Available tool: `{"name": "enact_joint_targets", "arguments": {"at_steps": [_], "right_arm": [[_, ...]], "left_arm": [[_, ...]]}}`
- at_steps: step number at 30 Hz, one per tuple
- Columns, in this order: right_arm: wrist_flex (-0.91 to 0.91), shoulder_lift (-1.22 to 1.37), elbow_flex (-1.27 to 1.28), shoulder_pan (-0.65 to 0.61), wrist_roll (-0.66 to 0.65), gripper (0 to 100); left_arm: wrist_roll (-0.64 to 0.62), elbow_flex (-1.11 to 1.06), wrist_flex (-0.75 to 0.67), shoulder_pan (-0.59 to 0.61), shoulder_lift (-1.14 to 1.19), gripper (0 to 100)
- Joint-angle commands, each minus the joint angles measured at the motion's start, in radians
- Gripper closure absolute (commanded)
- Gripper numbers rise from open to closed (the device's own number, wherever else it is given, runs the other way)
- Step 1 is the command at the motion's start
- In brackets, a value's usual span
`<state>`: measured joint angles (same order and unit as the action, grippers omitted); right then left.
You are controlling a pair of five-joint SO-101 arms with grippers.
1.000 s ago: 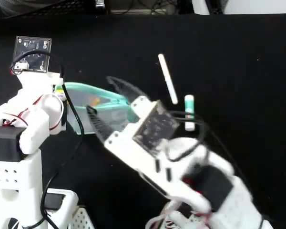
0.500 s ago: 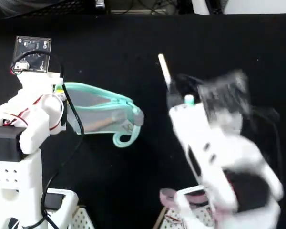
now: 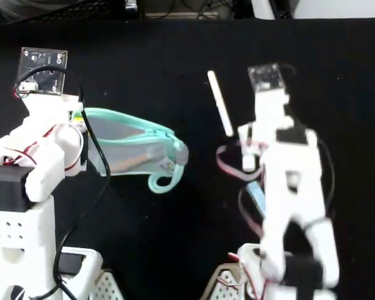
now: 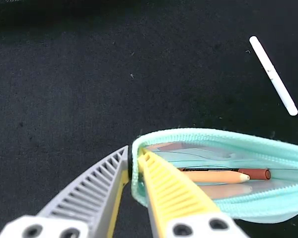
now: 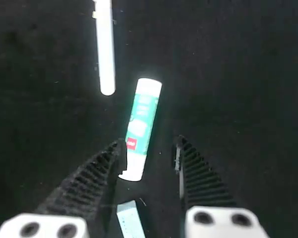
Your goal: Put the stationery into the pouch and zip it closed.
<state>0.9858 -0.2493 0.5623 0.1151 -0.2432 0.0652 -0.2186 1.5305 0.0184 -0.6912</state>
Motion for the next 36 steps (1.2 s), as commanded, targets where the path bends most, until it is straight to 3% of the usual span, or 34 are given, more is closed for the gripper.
{"name": "enact_joint_targets", "arguments": {"at_steps": [1,12,19,26,31,36], "right_arm": [[0.126,0.292,-0.337,0.018,0.021,83.7],[0.442,0.843,-1.052,-0.003,0.020,83.9],[0.465,1.012,-1.196,-0.066,0.029,83.9],[0.468,1.155,-1.302,-0.038,0.048,84.5],[0.535,1.239,-1.402,-0.028,0.048,98.7],[0.689,1.268,-1.543,-0.028,0.046,98.5]], "left_arm": [[-0.002,-0.097,0.006,-0.008,0.015,97],[-0.002,-0.097,0.006,-0.008,0.015,97],[-0.002,-0.097,0.006,-0.008,0.015,97],[-0.002,-0.097,0.006,-0.008,0.015,97],[-0.002,-0.097,0.006,-0.008,0.015,97],[-0.002,-0.097,0.006,-0.008,0.015,97]]}}
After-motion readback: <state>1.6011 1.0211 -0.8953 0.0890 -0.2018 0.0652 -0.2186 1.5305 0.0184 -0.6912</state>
